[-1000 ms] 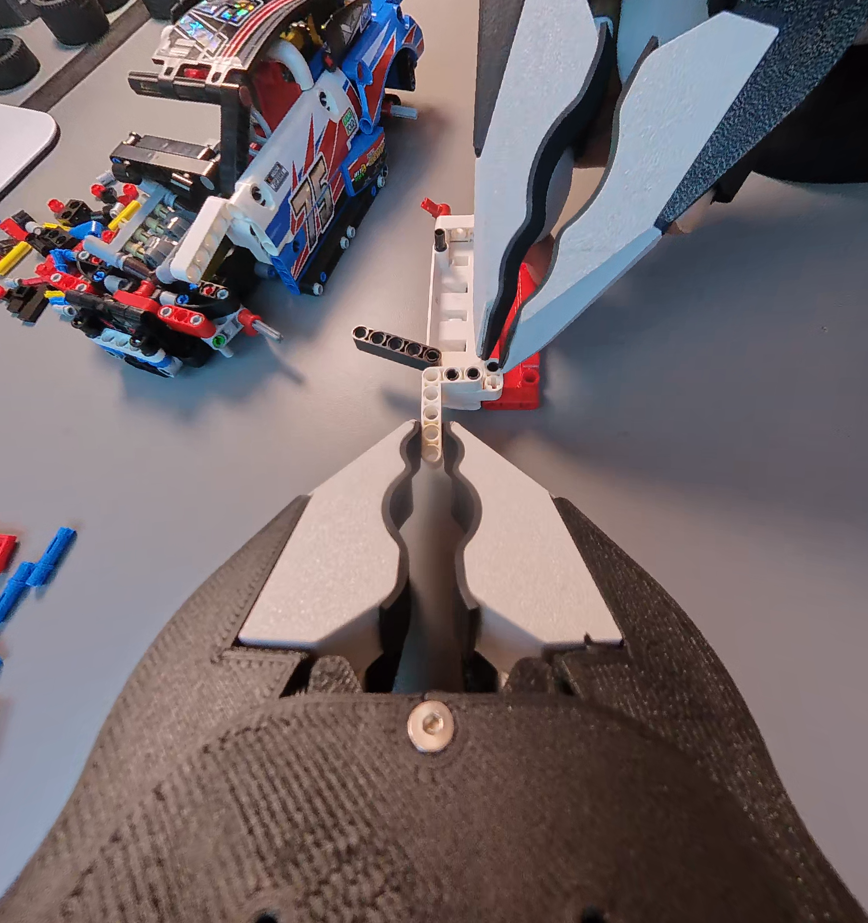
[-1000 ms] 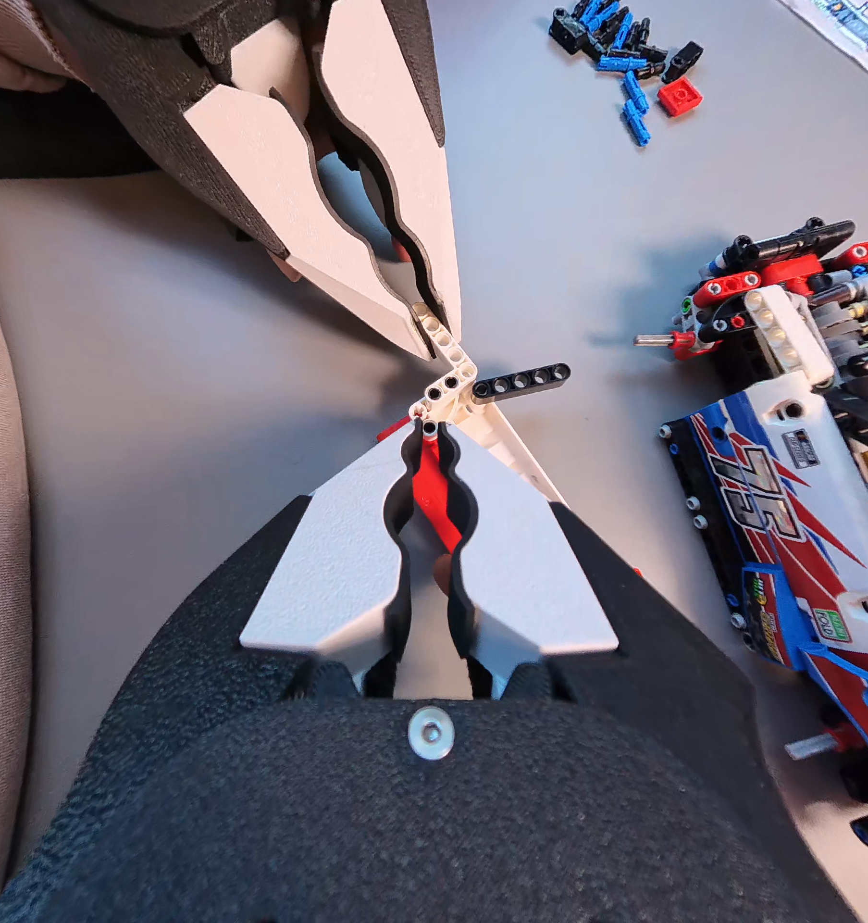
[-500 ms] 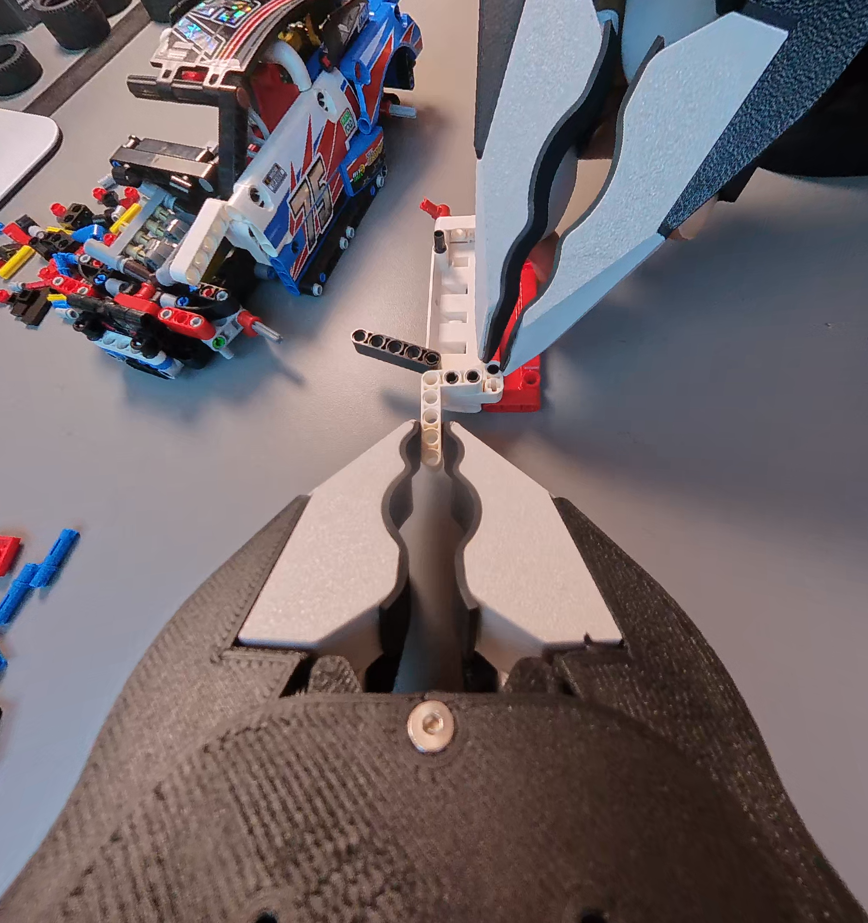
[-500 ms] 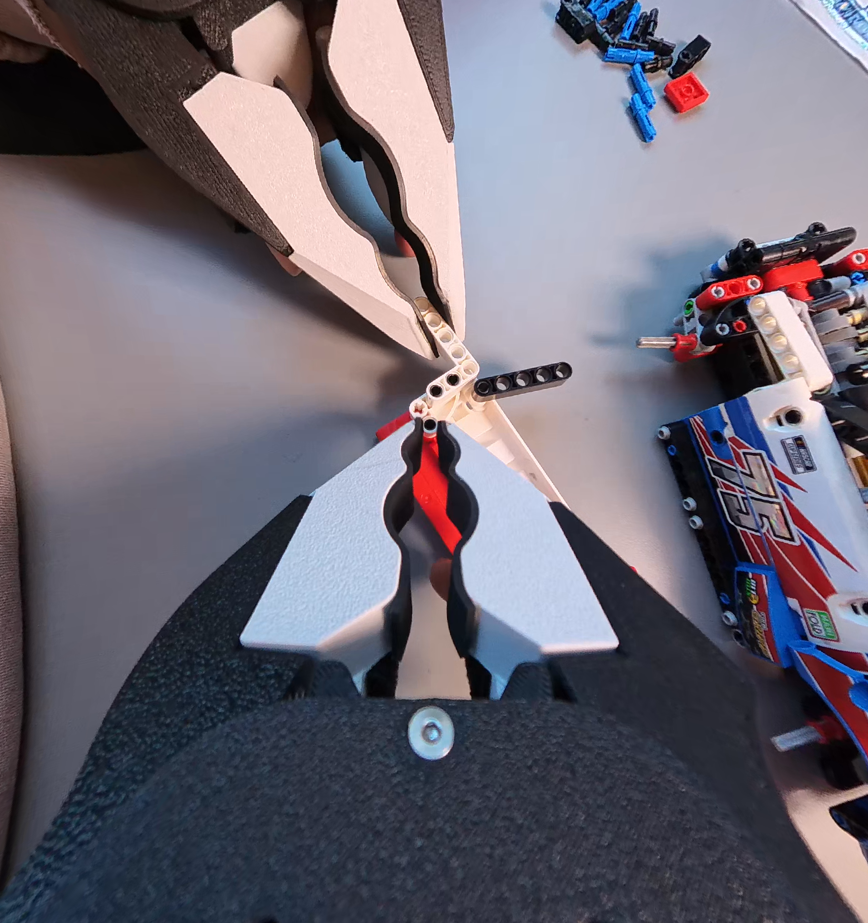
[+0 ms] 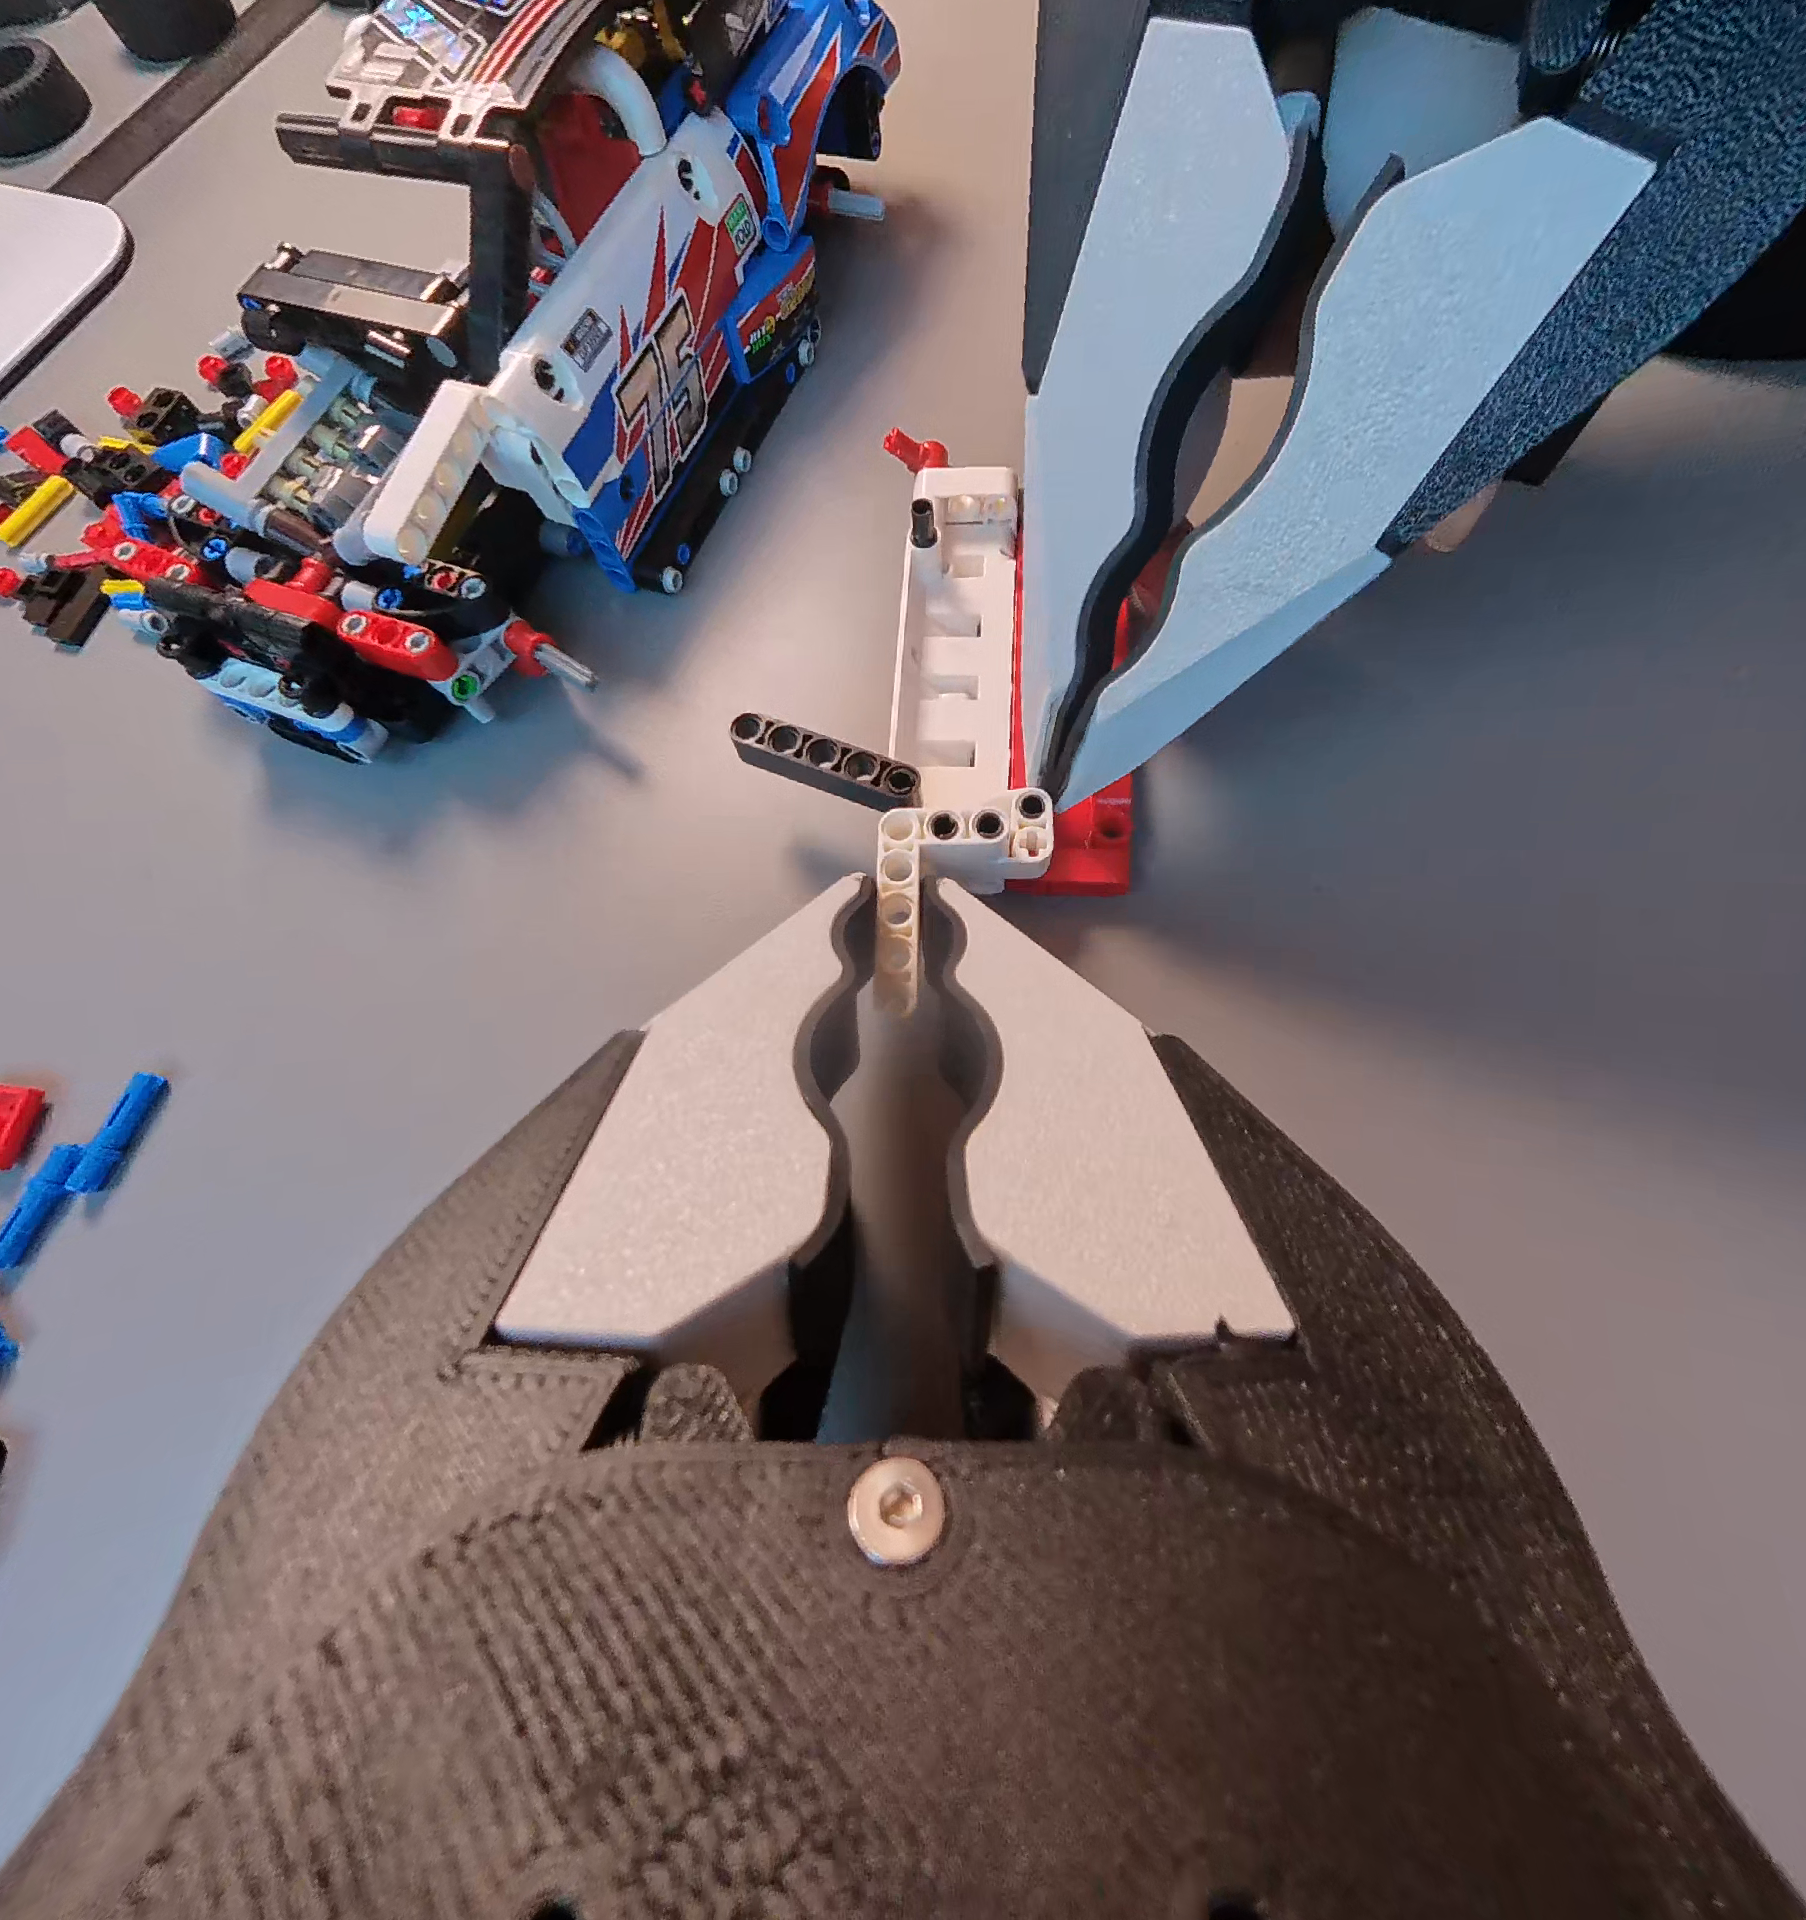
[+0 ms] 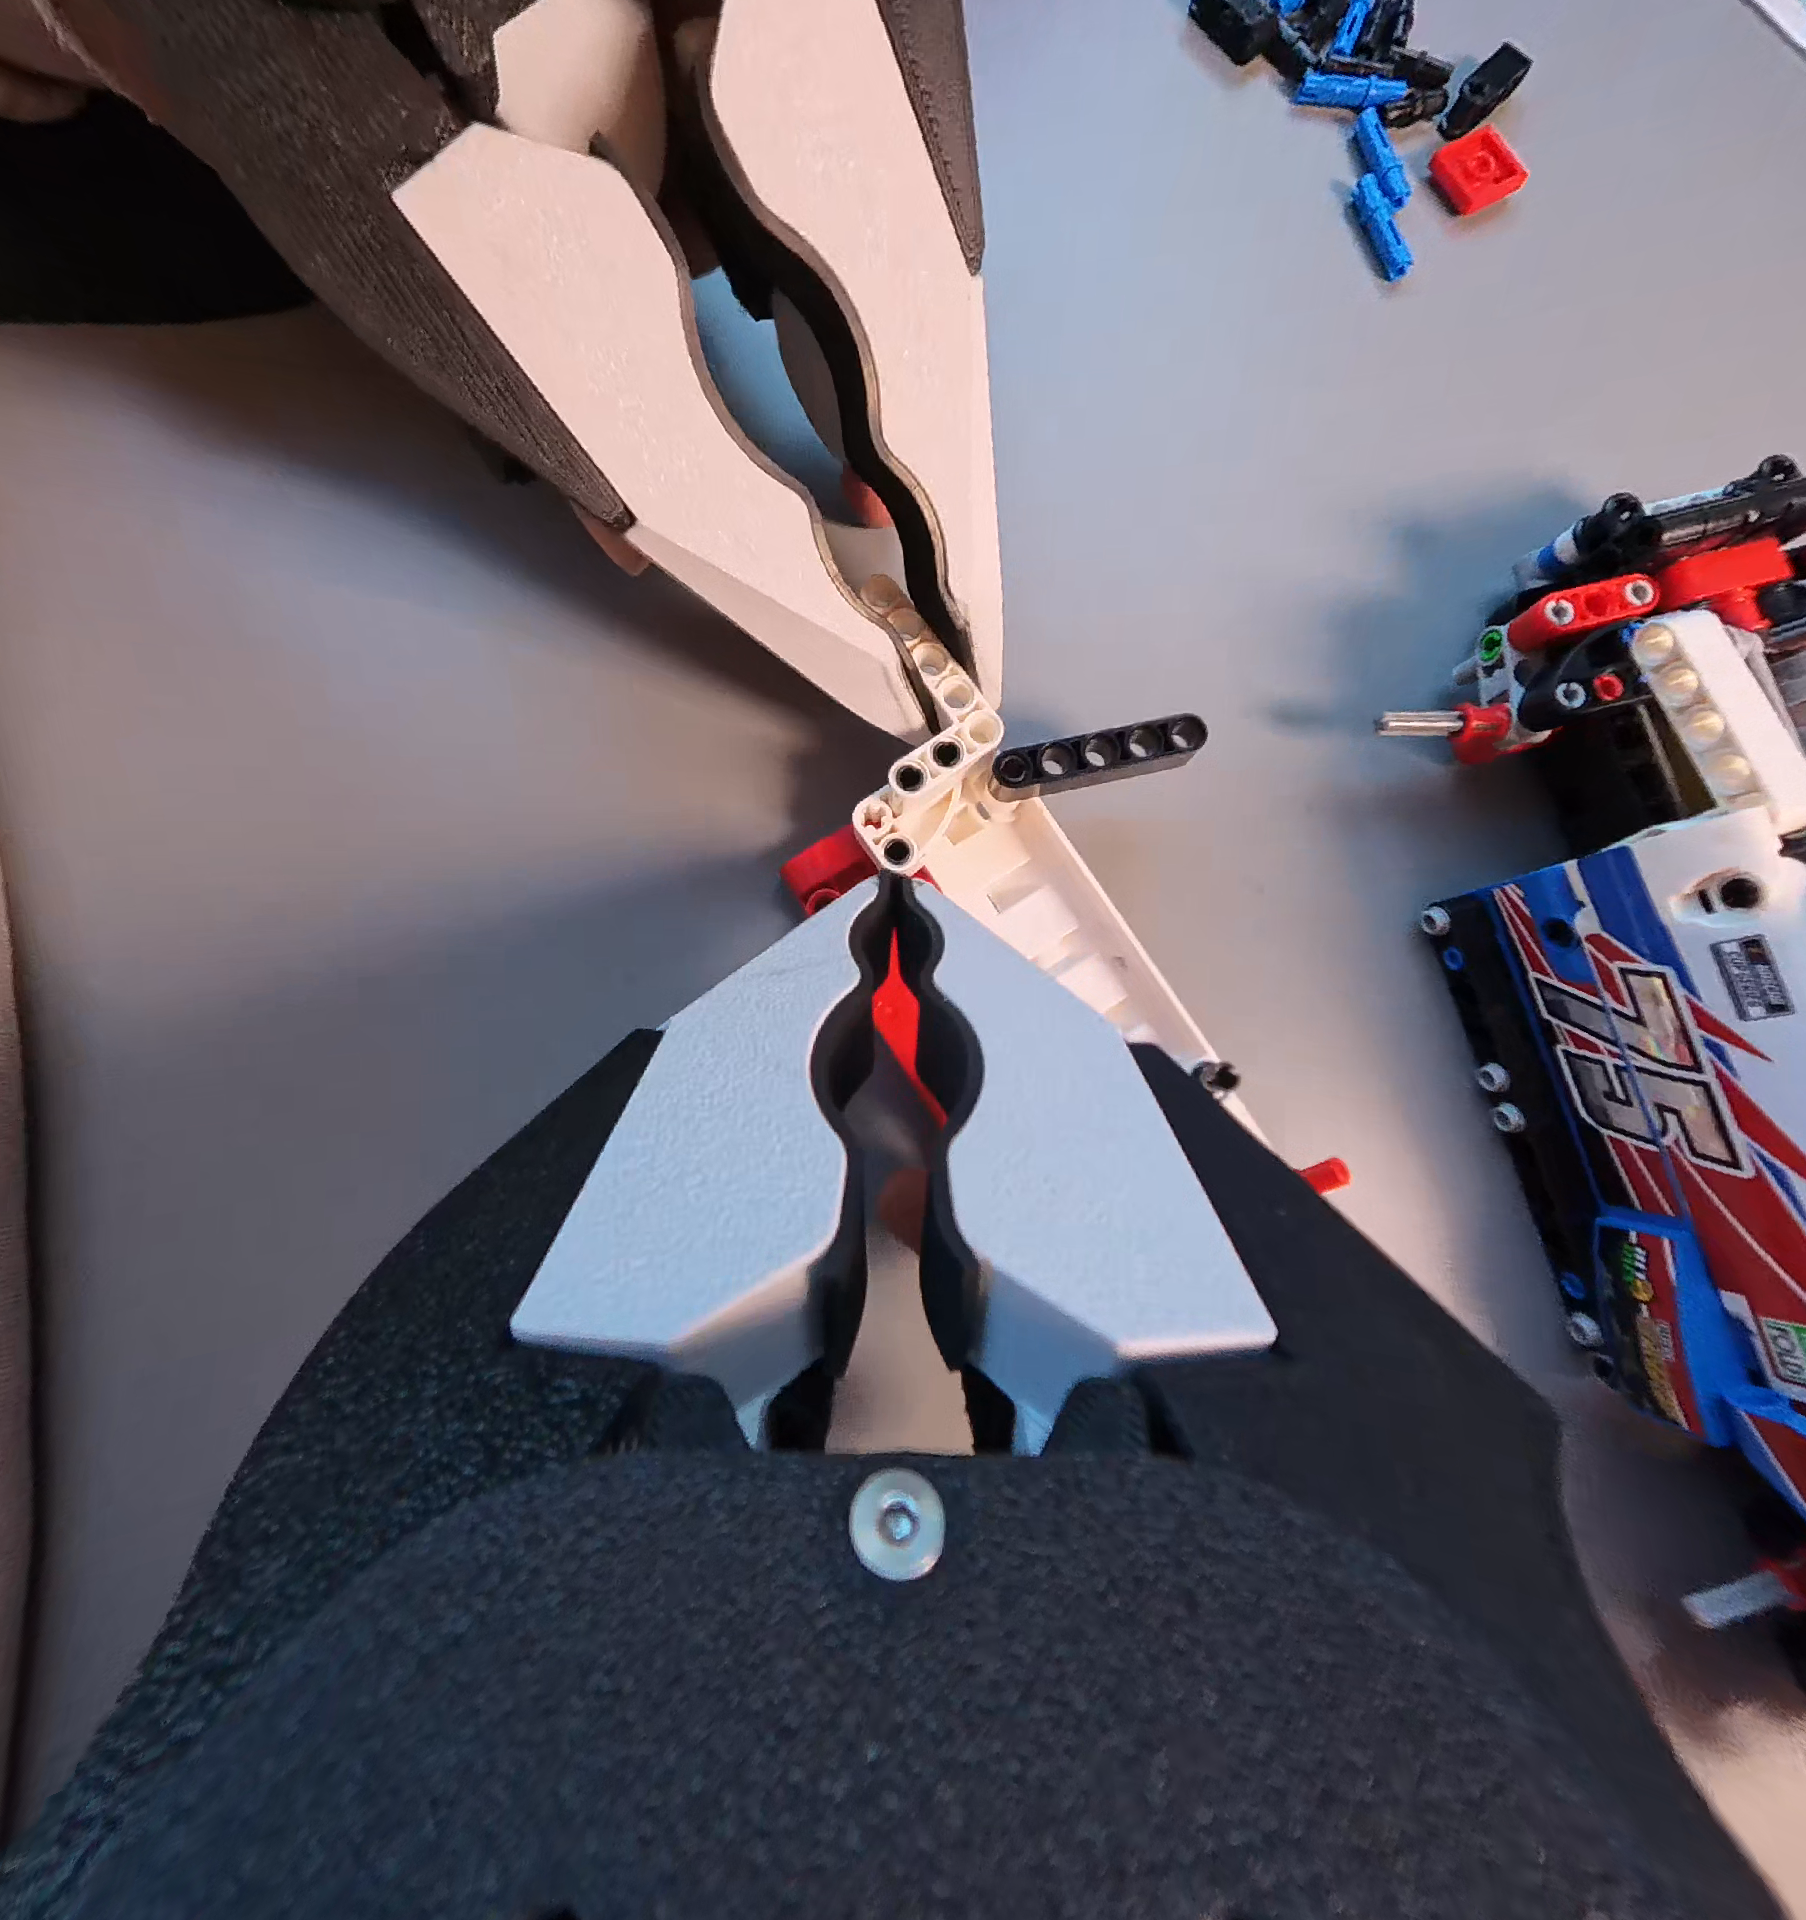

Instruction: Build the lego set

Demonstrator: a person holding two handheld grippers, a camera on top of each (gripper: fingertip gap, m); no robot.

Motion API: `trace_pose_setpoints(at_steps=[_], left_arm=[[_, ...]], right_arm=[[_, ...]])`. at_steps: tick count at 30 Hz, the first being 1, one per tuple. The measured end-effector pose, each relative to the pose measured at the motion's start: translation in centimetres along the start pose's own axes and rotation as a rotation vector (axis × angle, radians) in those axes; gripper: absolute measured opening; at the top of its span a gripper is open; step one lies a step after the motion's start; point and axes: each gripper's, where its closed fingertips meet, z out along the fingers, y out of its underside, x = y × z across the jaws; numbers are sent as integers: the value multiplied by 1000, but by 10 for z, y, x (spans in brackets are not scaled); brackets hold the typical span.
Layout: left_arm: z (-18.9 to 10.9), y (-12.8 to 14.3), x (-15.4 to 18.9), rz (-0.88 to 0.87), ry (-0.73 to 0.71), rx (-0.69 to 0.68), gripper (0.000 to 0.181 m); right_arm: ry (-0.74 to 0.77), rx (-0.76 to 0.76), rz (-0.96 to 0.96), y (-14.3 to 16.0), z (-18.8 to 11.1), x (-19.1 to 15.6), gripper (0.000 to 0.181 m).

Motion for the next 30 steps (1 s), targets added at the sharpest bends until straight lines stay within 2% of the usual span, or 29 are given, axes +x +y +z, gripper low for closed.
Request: trace_pose_setpoints(at_steps=[3,6,8,13,16,20,23,30], left_arm=[[0,0,-1,5,-2,0,6],[0,0,-1,29,-1,3,6],[0,0,0,47,-2,3,6],[1,0,0,107,0,6,7],[1,0,0,147,5,12,7],[3,0,-3,211,16,17,8],[3,1,-7,233,1,14,7],[0,6,-31,142,-94,-9,16]], right_arm=[[-46,28,2,-5,-6,-3,7],[-77,152,-5,-23,-30,2,13],[-38,188,-49,-23,-43,16,26],[46,68,-136,24,-48,52,68],[3,44,-122,41,-45,56,80],[-39,16,-132,46,-32,51,80],[-31,6,-166,41,-27,45,63],[41,-23,-126,40,-28,39,58]])
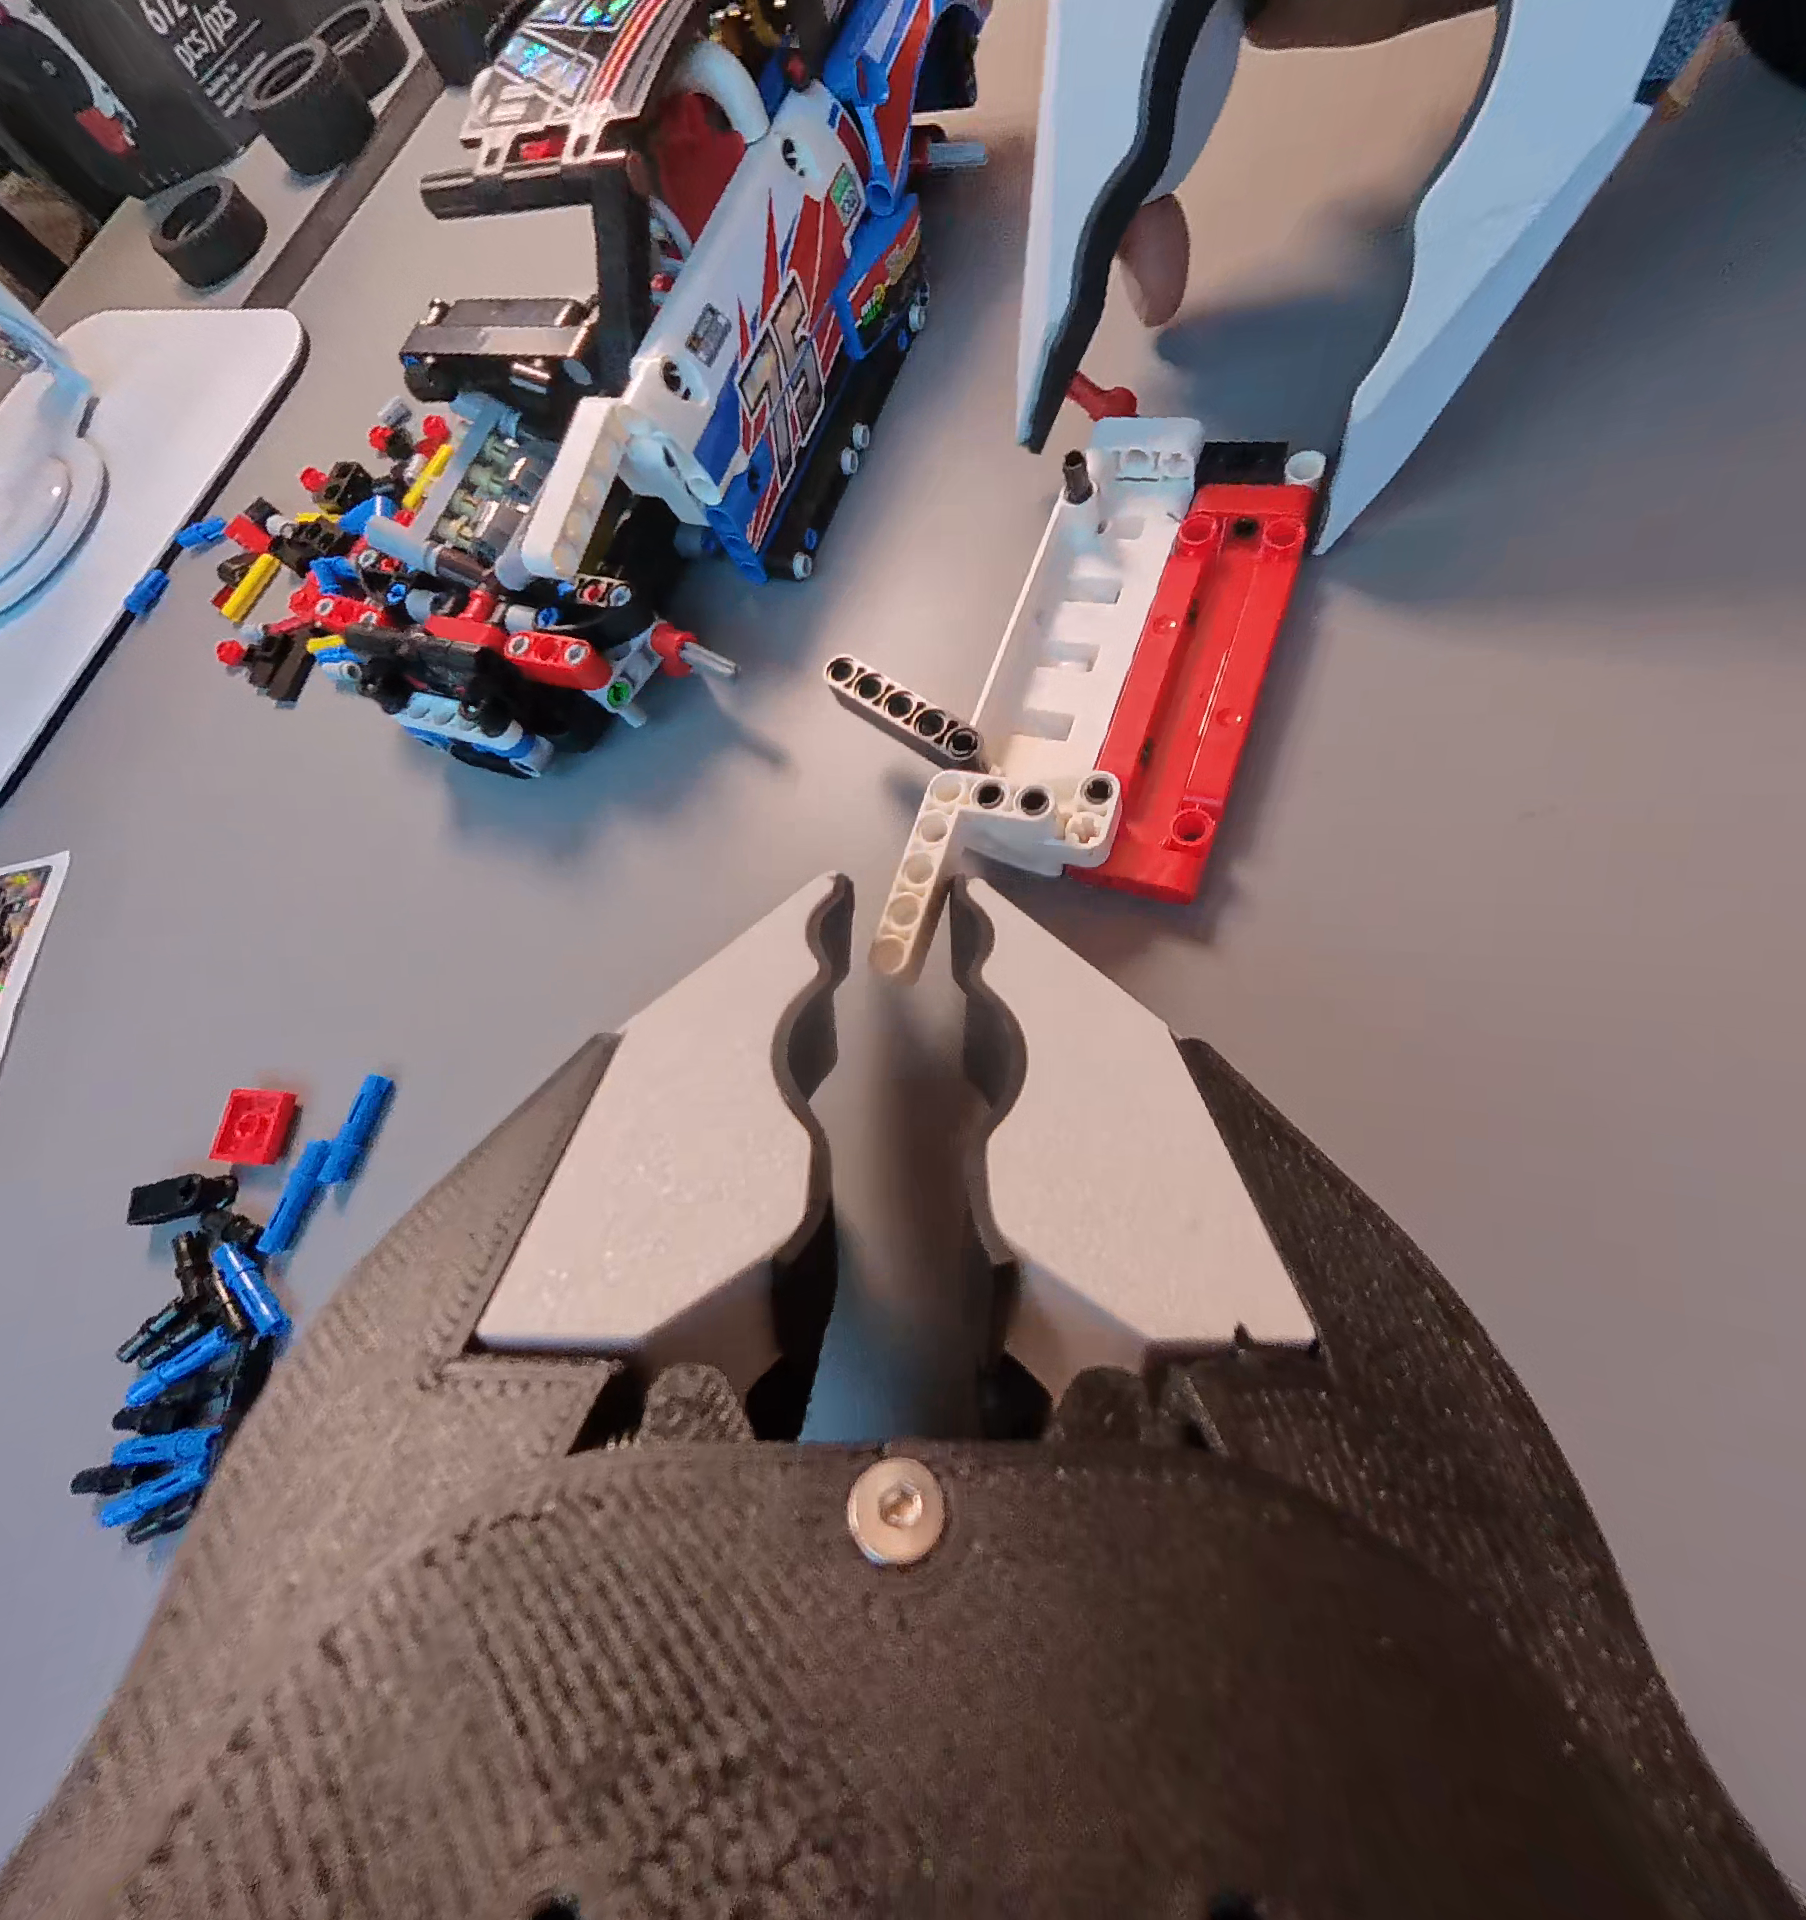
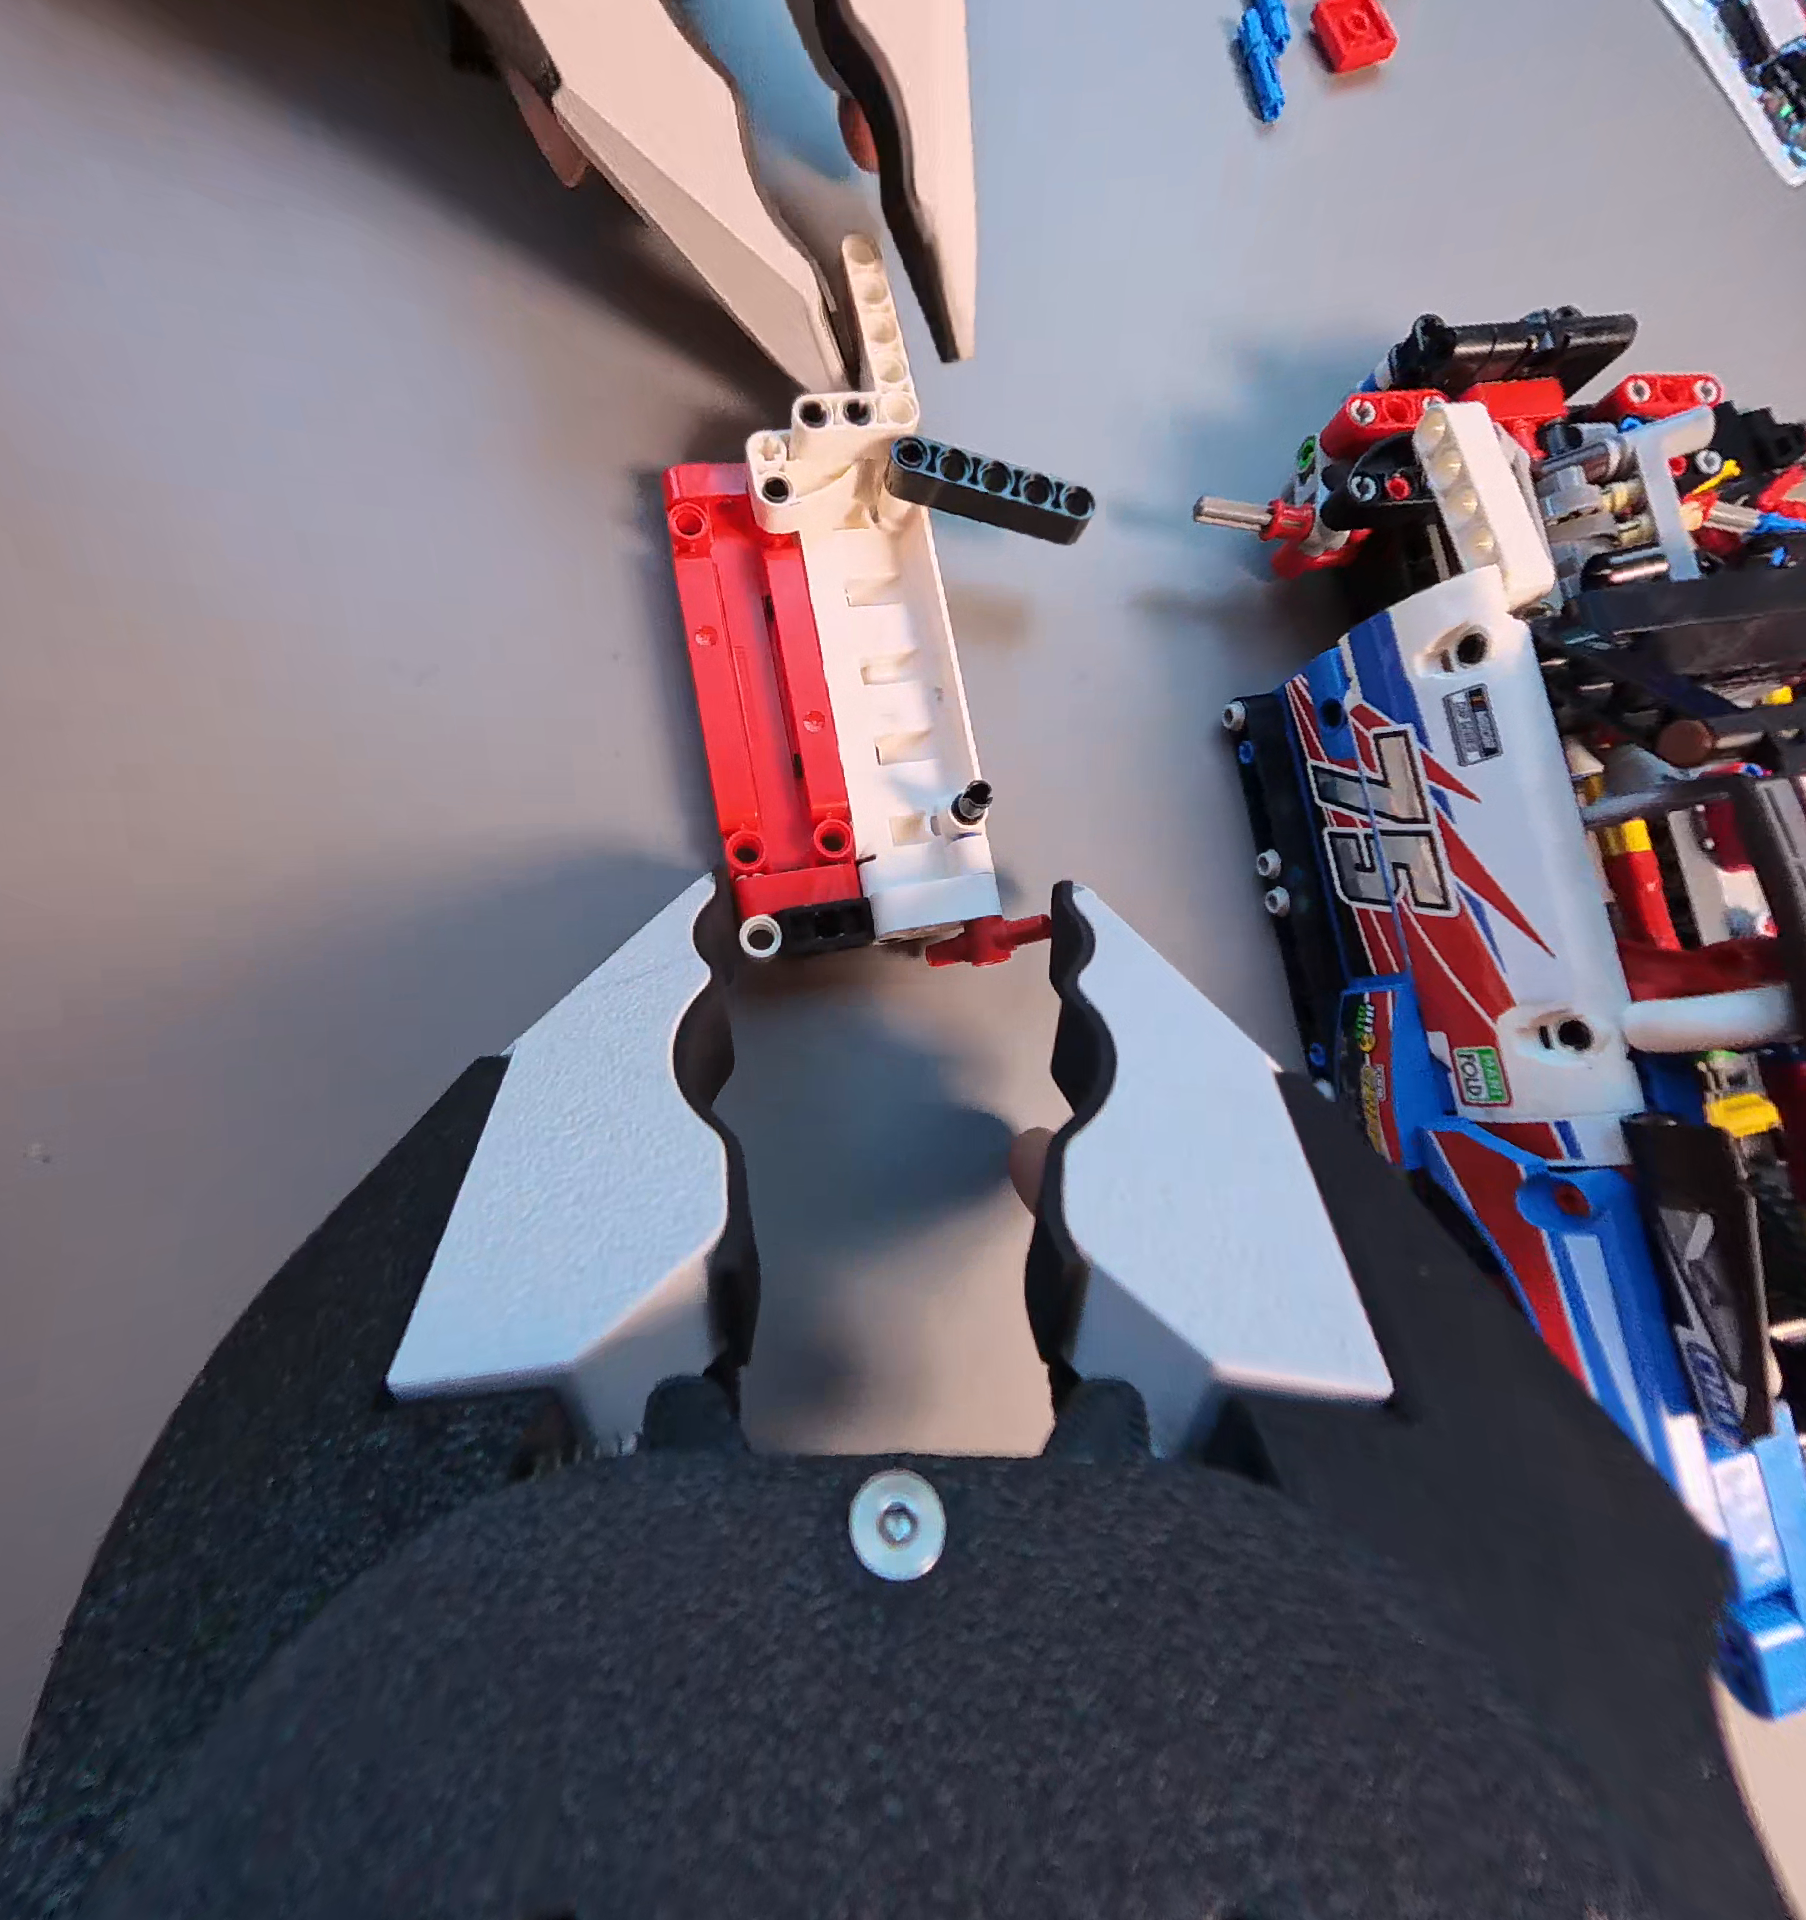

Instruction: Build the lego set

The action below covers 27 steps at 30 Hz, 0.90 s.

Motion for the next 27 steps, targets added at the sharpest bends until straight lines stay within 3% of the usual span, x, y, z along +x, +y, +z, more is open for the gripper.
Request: trace_pose_setpoints(at_steps=[21,27], left_arm=[[-1,3,-14,-133,-57,-18,15],[-11,-14,-14,-201,65,120,16]], right_arm=[[64,-26,154,-3,5,0,59],[73,-18,128,-4,5,0,58]])
